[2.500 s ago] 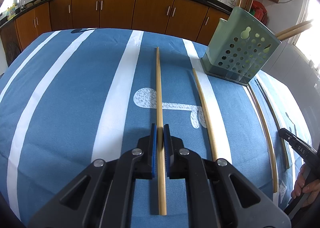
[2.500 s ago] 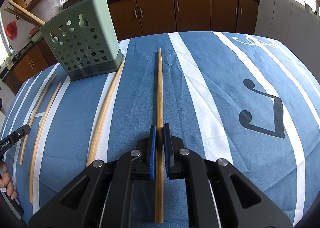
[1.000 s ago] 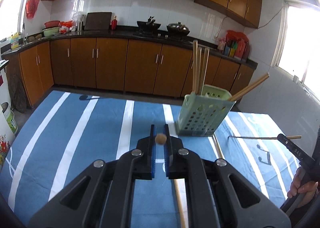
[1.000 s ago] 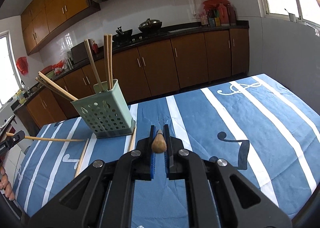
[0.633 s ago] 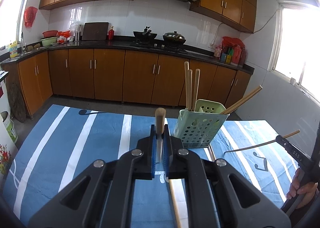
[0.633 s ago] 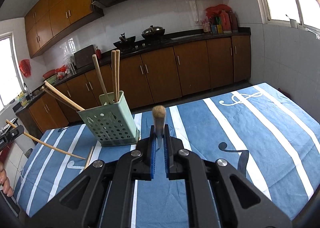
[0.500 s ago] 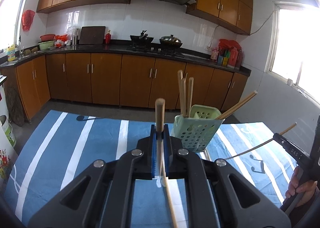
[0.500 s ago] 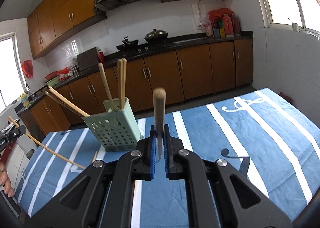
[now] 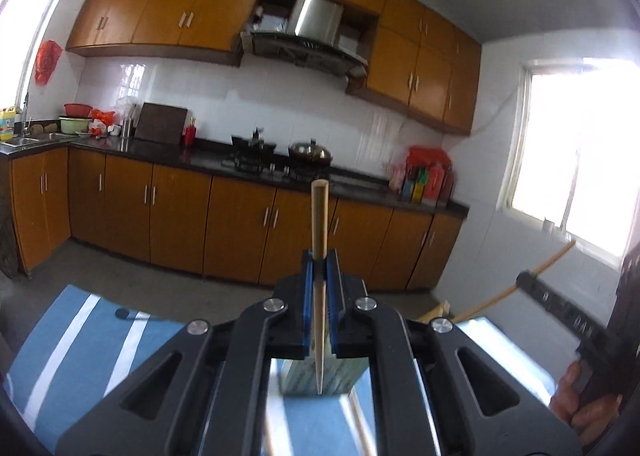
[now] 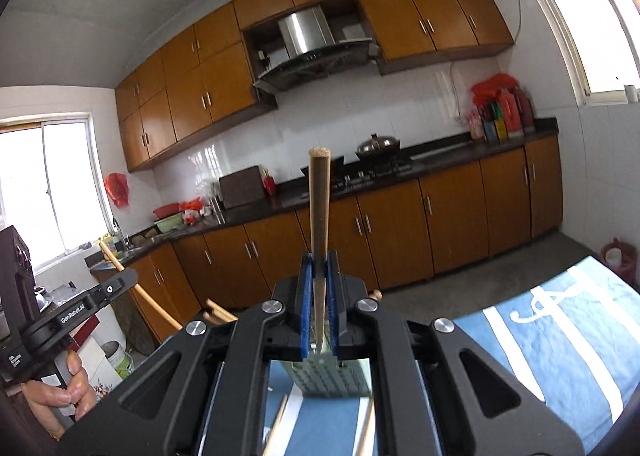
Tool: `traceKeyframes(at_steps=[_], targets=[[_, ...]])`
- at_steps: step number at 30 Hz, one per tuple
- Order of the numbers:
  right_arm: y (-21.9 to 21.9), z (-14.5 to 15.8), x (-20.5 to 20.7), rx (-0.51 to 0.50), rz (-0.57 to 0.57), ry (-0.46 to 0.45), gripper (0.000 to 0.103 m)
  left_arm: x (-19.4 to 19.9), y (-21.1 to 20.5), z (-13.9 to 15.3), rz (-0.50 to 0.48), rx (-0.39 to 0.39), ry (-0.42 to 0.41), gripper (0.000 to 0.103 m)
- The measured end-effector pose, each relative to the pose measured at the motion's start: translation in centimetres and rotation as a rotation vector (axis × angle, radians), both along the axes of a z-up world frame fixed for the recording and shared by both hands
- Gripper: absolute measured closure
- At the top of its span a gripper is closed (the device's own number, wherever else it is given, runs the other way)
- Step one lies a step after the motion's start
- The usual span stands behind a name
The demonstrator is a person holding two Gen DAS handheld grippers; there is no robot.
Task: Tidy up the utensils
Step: 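Lift both held chopsticks up over the green utensil holder, then open both grippers to drop the chopsticks into the green holder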
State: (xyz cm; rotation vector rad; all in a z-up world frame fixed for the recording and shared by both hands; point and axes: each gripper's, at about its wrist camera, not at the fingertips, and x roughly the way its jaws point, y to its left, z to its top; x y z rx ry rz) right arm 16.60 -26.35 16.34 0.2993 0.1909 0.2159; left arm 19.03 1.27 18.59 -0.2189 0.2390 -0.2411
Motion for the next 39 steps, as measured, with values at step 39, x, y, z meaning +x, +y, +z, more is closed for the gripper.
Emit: traceKeyframes(at_steps=[39], targets=[[0.1, -3.1, 5.8, -0.081, -0.058, 0.144, 0.091, 8.2, -0.8, -3.0, 0.106, -0.032, 0.038, 0.089]])
